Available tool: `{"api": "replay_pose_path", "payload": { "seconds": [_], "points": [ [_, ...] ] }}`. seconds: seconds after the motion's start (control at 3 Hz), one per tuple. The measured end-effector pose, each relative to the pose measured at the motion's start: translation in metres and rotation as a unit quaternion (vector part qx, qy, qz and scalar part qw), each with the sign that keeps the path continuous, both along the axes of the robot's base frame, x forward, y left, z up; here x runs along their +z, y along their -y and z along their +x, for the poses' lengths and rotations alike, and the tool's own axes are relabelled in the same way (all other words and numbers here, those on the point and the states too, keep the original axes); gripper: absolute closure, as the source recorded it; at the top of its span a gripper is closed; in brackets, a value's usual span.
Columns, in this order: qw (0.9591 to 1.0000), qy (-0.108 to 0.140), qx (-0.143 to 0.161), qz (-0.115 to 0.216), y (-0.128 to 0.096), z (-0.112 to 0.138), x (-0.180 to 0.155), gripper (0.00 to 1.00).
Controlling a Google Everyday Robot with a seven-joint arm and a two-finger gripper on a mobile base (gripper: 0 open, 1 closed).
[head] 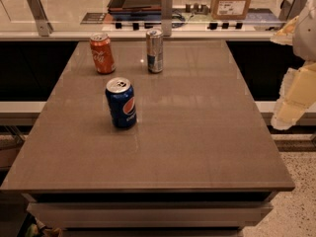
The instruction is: Pick coke can
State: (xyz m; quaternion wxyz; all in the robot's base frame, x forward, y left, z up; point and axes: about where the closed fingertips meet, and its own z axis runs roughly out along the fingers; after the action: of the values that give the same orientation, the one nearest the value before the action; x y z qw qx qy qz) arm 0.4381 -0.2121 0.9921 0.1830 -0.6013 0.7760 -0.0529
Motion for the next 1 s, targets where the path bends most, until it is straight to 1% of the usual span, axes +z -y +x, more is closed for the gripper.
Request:
{"api": "replay_pose_path", "payload": {
  "seconds": [0.33, 0.67, 1.0],
  "points": [
    [1.0, 0.002, -0.001, 0.001, 0.0, 0.0, 0.001, 0.0],
    [0.9995, 0.016, -0.013, 0.024, -0.004, 0.005, 0.003, 0.0],
    [0.996, 0.04, -0.034, 0.072, -0.009, 0.015, 0.001, 0.0]
  ]
}}
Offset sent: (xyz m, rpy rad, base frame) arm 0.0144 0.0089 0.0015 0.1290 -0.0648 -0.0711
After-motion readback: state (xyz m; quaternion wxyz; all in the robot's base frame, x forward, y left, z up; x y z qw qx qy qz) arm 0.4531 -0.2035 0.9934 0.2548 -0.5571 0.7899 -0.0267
